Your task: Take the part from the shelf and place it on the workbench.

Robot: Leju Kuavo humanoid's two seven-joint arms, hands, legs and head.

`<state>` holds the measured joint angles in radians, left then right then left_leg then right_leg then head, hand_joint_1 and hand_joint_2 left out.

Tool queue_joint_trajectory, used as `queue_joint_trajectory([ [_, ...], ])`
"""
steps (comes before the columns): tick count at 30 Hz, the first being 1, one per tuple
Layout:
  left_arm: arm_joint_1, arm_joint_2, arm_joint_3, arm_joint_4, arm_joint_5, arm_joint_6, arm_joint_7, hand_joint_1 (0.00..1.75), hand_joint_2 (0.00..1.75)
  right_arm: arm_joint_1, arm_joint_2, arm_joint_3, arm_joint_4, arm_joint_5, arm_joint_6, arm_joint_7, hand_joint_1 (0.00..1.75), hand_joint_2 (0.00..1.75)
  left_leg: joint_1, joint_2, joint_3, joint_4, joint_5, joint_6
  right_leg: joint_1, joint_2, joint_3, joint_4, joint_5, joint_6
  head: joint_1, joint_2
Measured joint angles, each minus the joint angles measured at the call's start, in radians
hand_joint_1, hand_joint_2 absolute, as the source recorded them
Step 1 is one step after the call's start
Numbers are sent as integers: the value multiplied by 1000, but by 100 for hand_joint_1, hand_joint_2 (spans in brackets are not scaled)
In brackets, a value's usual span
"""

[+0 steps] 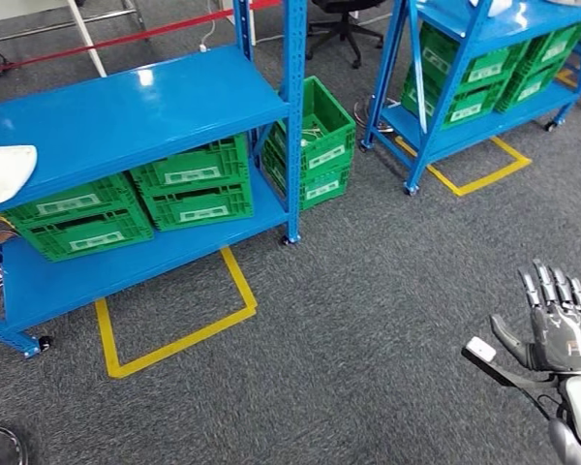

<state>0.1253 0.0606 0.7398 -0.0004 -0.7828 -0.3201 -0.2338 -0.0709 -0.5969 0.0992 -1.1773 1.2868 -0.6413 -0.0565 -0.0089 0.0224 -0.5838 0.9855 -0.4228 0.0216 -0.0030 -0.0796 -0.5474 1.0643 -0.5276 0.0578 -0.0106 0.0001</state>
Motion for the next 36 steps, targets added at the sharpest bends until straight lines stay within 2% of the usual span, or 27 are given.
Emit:
queue_joint_trajectory([
  [1, -1, 0, -2, 0, 0, 0, 0, 0, 0, 1, 0, 0, 0, 0, 0, 0, 0, 0, 3, -12, 1, -1, 1, 4, -2, 36, -28, 58, -30, 4, 4, 0],
  [2, -2, 0, -3, 0, 0, 0, 0, 0, 0, 2, 0, 0, 1, 0, 0, 0, 0, 0, 4, -25, 1, 0, 2, 6, -3, 60, -63, 129, -63, 6, 5, 0],
  [3, -3, 0, -5, 0, 0, 0, 0, 0, 0, 4, 0, 1, 1, 0, 1, 0, 0, 0, 4, -38, 0, 0, 2, 7, -3, 72, -98, 196, -87, 7, 7, 0],
  [4, -3, 0, -5, 0, 0, 0, 0, 0, 0, 6, 0, 2, 2, 0, 1, 0, 0, 0, 4, -53, 1, 0, 2, 8, -4, 76, -121, 236, -94, 8, 7, 0],
  [5, -2, 0, -6, 0, 0, 0, 0, 0, 0, 7, 0, 2, 2, 0, 1, 0, 0, 0, 4, -67, 2, 0, 2, 7, -4, 78, -126, 235, -79, 8, 7, 0],
  [6, -2, 0, -6, 0, 0, 0, 0, 0, 0, 7, 0, 2, 2, 0, 1, 0, 0, 0, 5, -82, 3, 1, 2, 6, -6, 81, -111, 193, -46, 8, 7, 0],
  [7, -2, 0, -7, 0, 0, 0, 0, 0, 0, 7, 0, 2, 2, 0, 1, 0, 0, 0, 7, -96, 5, 2, 1, 4, -10, 93, -81, 124, -4, 9, 8, 0],
  [9, -3, 2, -7, 0, 0, 0, 0, 0, 0, 6, 0, 2, 2, 0, 1, 0, 0, 0, 7, -123, 3, 7, 1, -6, -18, 137, -20, -3, 43, 10, 7, 0],
  [11, -1, 4, -7, 0, 0, 0, 0, 0, 0, 6, 0, 2, 2, 0, 2, 0, 0, 0, 8, -147, -6, 8, 6, -20, -19, 156, 0, -42, 45, 3, 6, 0],
  [13, 5, 3, -7, 0, 0, -1, 0, 0, 0, 5, 0, 2, 2, -1, 2, 0, 0, 0, 11, -162, -14, 6, 12, -32, -18, 132, -1, -42, 50, -10, 6, 0],
  [14, 7, 2, -8, 0, 1, -1, 0, 0, 0, 5, 0, 2, 2, -1, 1, 0, 0, 0, 10, -149, -20, 15, 5, -37, -18, 120, 0, -43, 52, -17, 4, 0],
  [15, 8, 2, -8, 0, 1, -1, 0, 0, 0, 4, 0, 2, 1, -1, 1, -1, 0, 0, 9, -124, -33, 41, -13, -42, -19, 107, 1, -45, 53, -24, 0, 0],
  [17, 5, 2, -8, 0, 2, -1, 0, 0, 0, 6, 0, 1, 0, -2, 1, -2, 0, 0, 6, -60, -92, 161, -77, -50, -17, 79, 1, -46, 52, -33, -8, 0],
  [18, 2, 3, -8, 0, 3, -1, 0, 0, 0, 8, 0, 1, 0, -2, 1, -2, 0, 0, 7, -45, -126, 230, -105, -52, -15, 65, 1, -46, 51, -36, -9, 0],
  [19, 1, 2, -8, 0, 3, -1, 0, 0, 0, 9, 0, 2, 0, -3, 1, -2, 0, 0, 8, -37, -150, 281, -120, -52, -13, 50, 1, -46, 50, -37, -9, 0],
  [20, 1, 1, -8, 0, 4, -1, 0, 0, 0, 9, 0, 2, 0, -3, 2, -2, 0, 0, 8, -35, -157, 294, -115, -52, -12, 38, 2, -46, 49, -38, -9, 0],
  [21, 2, 1, -8, 0, 4, -1, 0, 0, 0, 9, 0, 2, 0, -3, 2, -2, 0, 0, 8, -32, -142, 268, -92, -50, -11, 25, 4, -46, 48, -38, -9, 0],
  [22, 3, 1, -8, 0, 5, -1, 0, 0, 0, 9, 0, 2, 0, -4, 2, -2, 0, 0, 6, -22, -111, 211, -59, -46, -10, 13, 7, -46, 46, -37, -9, 0],
  [24, 2, 2, -8, 0, 5, -1, 0, 0, 0, 8, -1, 2, 0, -4, 2, -2, 0, 0, 0, 22, -39, 77, -9, -36, -5, -8, 12, -45, 41, -31, -10, 0],
  [26, 0, 2, -8, 0, 5, -1, 0, 0, 0, 6, -1, 1, 0, -4, 2, -2, 0, 0, -7, 45, -10, 16, 1, -26, 2, -29, 17, -46, 35, -23, -8, 0],
  [28, 1, 2, -8, 0, 6, -1, 0, 0, 0, 4, -1, 1, 0, -4, 2, -2, 0, 0, -7, 22, -11, 8, 2, -16, 3, -48, 23, -51, 32, -12, -6, 0],
  [29, 2, 1, -8, 0, 6, -1, 0, 0, 0, 3, -1, 1, -1, -4, 2, -2, 0, 0, -4, 10, -10, 5, 4, -10, 1, -36, 23, -46, 25, -6, -5, 0],
  [30, 3, 1, -8, 0, 6, -1, 0, 0, 0, 3, -2, 1, -1, -4, 2, -2, 0, 0, -1, -1, -8, 2, 6, -4, 0, -11, 15, -24, 9, -1, -2, 0],
  [32, 2, 1, -8, 0, 6, -1, 0, 0, 0, 5, -3, 1, -2, -5, 2, -2, 0, 0, 4, -24, -6, 0, 9, 3, -3, 54, -36, 86, -48, 6, 4, 0],
  [34, 0, 1, -8, 0, 7, -1, 0, 0, 0, 9, -3, 2, -1, -6, 2, -2, 0, 0, 4, -50, -6, 0, 10, 5, -4, 75, -102, 212, -92, 8, 6, 0],
  [35, 0, 1, -8, 0, 8, -1, 0, 0, 0, 12, -3, 3, -1, -7, 2, -1, 0, 0, 4, -64, -5, 0, 9, 5, -5, 77, -120, 235, -89, 8, 6, 0],
  [36, 0, 1, -8, 0, 10, -1, 0, 0, 0, 14, -3, 3, -1, -8, 3, -1, 0, 0, 5, -78, -4, 1, 10, 4, -6, 79, -117, 217, -65, 9, 6, 0],
])
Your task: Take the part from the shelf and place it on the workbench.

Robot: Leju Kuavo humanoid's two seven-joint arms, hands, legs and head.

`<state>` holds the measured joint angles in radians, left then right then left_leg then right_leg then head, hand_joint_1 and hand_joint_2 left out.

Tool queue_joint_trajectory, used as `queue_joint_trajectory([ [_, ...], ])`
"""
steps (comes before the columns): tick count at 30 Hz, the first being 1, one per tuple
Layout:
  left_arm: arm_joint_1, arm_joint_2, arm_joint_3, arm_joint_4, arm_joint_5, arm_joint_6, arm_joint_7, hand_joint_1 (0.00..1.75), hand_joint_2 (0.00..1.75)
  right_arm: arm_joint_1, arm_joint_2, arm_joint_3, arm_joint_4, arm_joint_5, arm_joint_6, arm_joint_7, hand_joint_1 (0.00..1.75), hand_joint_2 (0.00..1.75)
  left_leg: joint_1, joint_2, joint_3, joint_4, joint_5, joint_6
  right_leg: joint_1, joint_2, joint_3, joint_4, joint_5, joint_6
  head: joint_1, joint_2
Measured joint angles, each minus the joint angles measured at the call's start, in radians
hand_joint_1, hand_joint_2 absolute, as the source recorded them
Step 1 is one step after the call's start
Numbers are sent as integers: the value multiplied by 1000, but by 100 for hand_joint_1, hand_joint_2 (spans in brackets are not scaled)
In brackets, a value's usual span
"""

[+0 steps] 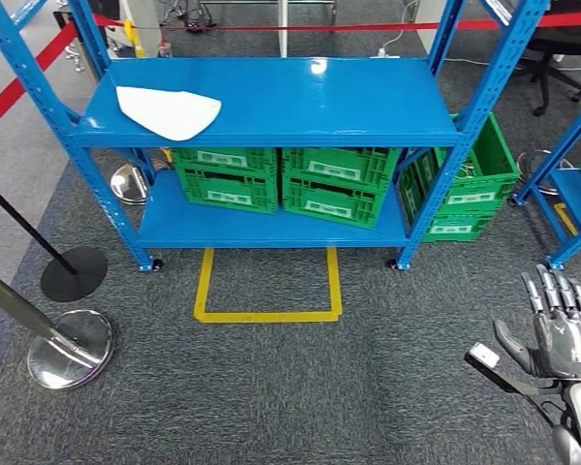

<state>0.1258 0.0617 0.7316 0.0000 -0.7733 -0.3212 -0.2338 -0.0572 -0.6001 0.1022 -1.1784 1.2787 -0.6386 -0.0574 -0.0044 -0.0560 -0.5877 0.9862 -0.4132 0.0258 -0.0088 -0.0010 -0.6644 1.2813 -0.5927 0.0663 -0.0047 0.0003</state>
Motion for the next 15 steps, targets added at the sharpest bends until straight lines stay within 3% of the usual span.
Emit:
queue_joint_trajectory([
  [1, 0, 0, 0, 0, 2, 0, 0, 0, 0, 1, 0, 0, 0, -2, 0, 1, 0, 0, 1, -14, 2, 1, 0, -1, -2, 7, 21, -54, 39, 0, 0, 0],
  [3, 0, 0, -1, 0, 5, 0, 0, 0, 0, 1, 0, 0, 0, -4, 0, 2, 0, 0, 1, -41, 2, 4, -1, -8, -11, 50, 80, -193, 102, 1, 0, 0],
  [5, 0, 1, -4, 0, 10, 0, 0, 0, 0, 2, 0, 0, 0, -5, 1, 3, 0, 0, 2, -65, -6, 6, 3, -21, -14, 78, 111, -257, 115, -4, 0, 0],
  [7, 3, 1, -6, 0, 12, 0, 0, 0, 0, 3, 0, 0, 0, -5, 2, 3, 0, 0, 6, -87, -16, 4, 11, -35, -12, 60, 114, -259, 116, -17, -1, 0],
  [8, 6, -1, -6, 1, 12, 0, 0, 0, 0, 2, 0, 0, -1, -5, 1, 4, 0, 0, 6, -77, -20, 7, 9, -41, -11, 50, 113, -260, 118, -23, -2, 0],
  [10, 8, -1, -7, 1, 14, 0, 0, 0, 0, 1, 0, 0, -2, -7, 0, 3, 0, 0, 3, -22, -45, 57, -25, -51, -12, 30, 114, -263, 122, -36, -8, 0],
  [11, 6, -1, -7, 1, 16, 0, 0, 0, 0, 3, 0, 0, -3, -10, 0, 2, 0, 0, 2, 14, -72, 115, -58, -55, -11, 21, 113, -263, 123, -40, -10, 0],
  [12, 3, -1, -8, 1, 18, 0, 0, 0, 0, 5, 1, 0, -3, -12, -2, 2, 0, 0, 3, 32, -103, 182, -92, -59, -9, 11, 112, -263, 122, -42, -13, 0],
  [13, 1, -1, -10, 1, 22, 0, 0, 0, 0, 7, 1, -1, -3, -13, -3, 1, 0, 0, 4, 40, -130, 240, -115, -61, -9, 2, 111, -263, 122, -43, -12, 0],
  [15, -1, -2, -16, 1, 27, 0, 0, 0, 0, 9, 2, -1, -3, -10, -7, 3, 0, 0, 6, 44, -152, 290, -125, -63, -8, -9, 110, -263, 122, -44, -13, 0],
])
